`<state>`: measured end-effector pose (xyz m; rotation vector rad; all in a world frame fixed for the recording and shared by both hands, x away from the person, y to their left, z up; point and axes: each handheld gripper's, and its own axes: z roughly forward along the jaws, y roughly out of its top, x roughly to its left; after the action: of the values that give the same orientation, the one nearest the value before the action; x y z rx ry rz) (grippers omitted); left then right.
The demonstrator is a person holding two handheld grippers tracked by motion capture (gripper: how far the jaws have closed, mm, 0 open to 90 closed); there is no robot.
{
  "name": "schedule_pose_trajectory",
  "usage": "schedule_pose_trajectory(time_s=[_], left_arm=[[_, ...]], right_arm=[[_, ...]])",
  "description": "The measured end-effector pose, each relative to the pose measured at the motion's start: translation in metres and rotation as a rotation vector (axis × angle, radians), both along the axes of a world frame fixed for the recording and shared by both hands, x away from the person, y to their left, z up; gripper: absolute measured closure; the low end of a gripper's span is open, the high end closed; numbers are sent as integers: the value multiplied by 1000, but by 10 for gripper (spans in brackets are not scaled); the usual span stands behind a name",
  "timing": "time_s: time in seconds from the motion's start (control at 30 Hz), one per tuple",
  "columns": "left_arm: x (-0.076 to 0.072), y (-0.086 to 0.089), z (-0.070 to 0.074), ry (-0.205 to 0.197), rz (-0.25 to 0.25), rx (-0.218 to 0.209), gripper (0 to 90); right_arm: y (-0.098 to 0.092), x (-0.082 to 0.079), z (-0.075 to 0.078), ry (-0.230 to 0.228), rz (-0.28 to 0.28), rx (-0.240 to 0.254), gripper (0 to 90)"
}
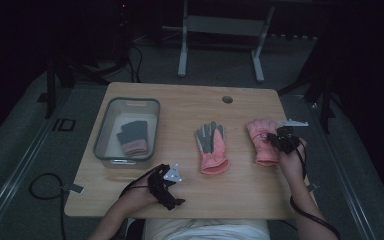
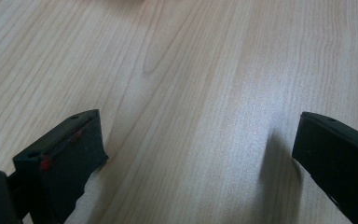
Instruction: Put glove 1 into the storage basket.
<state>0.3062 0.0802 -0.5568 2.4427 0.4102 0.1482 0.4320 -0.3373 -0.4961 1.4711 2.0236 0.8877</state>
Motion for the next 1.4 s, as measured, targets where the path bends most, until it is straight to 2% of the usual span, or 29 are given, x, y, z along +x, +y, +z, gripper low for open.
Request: schedule_pose_trajectory(time_s=[0.03,0.07,0.2,0.3,0.4,0.5,0.63,0.7,0.93,0.97,1.1,1.23,1.37,1.4], left_arm=[[0,-1,0,-2,0,2,17],[0,-1,-1,-1,0,3,17],[0,-1,-1,-2,2,4,17],[0,-1,-1,-3,1,4,17],[-1,-1,-1,-3,0,2,17],[-2,-2,-1,-4,-11,6,17],[-2,-2,0,-10,-18,14,17],[-2,-2,0,-12,-18,14,17],[-5,-4,0,-16,-26,12,17],[-4,-4,0,-16,-27,13,17],[-3,-2,0,-16,-17,7,17],[-4,-3,0,-19,-22,10,17],[-4,-3,0,-19,-26,14,17],[-4,-3,0,-17,-24,8,17]], right_arm=[[2,-1,4,-7,1,7,900],[9,-7,19,-36,2,29,900],[23,-17,38,-74,7,48,900],[34,-23,44,-76,1,52,900],[39,-27,44,-76,-2,60,900],[53,-33,35,-63,1,28,900],[60,-34,19,-26,8,43,900],[64,-34,10,-13,1,31,900],[66,-28,-13,14,-24,4,900],[66,-27,-15,19,-27,12,900],[65,-26,-22,30,-24,4,900],[60,-25,-30,43,-22,40,888],[54,-28,-20,27,7,63,831],[53,-29,-17,7,36,70,795]])
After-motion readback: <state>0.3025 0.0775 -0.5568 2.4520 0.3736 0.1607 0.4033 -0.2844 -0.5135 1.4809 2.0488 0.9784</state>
